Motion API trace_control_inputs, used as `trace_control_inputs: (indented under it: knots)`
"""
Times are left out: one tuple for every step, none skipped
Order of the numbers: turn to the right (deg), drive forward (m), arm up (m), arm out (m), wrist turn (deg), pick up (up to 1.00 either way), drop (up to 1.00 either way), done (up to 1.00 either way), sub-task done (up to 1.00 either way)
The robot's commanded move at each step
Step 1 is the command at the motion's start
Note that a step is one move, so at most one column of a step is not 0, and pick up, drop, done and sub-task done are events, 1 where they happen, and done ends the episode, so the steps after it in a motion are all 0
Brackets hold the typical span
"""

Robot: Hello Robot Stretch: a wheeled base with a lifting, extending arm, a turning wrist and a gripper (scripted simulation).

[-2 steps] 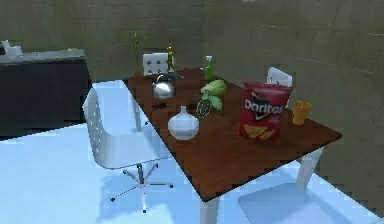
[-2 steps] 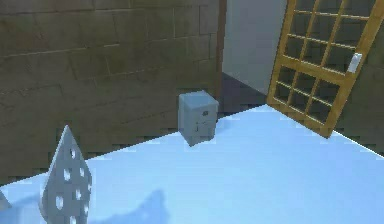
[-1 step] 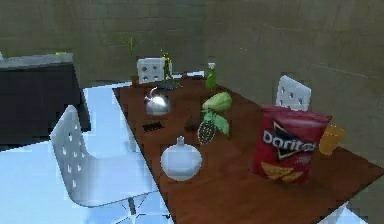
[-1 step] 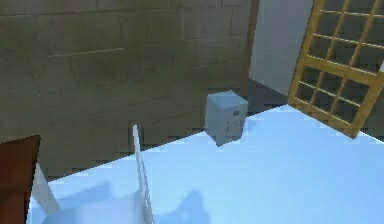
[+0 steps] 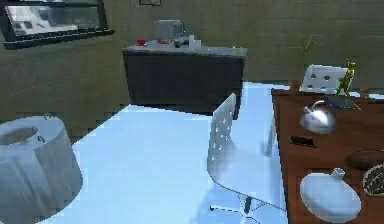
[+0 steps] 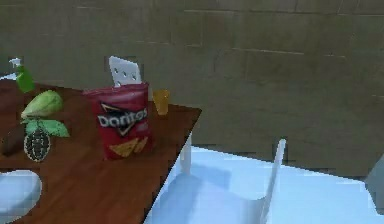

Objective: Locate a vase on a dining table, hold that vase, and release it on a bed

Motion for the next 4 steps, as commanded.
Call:
trace_control_inputs:
  knots:
    - [-42.0,0.00,0.00,0.00,0.0,0.00,0.00,0.00,0.00]
    - [0.0,0.00,0.50,0.00,0.0,0.00,0.00,0.00,0.00]
    - [0.0,0.00,0.38,0.00,0.0,0.00,0.00,0.00,0.00]
    - [0.0,0.00,0.00,0.32,0.0,0.00,0.00,0.00,0.00]
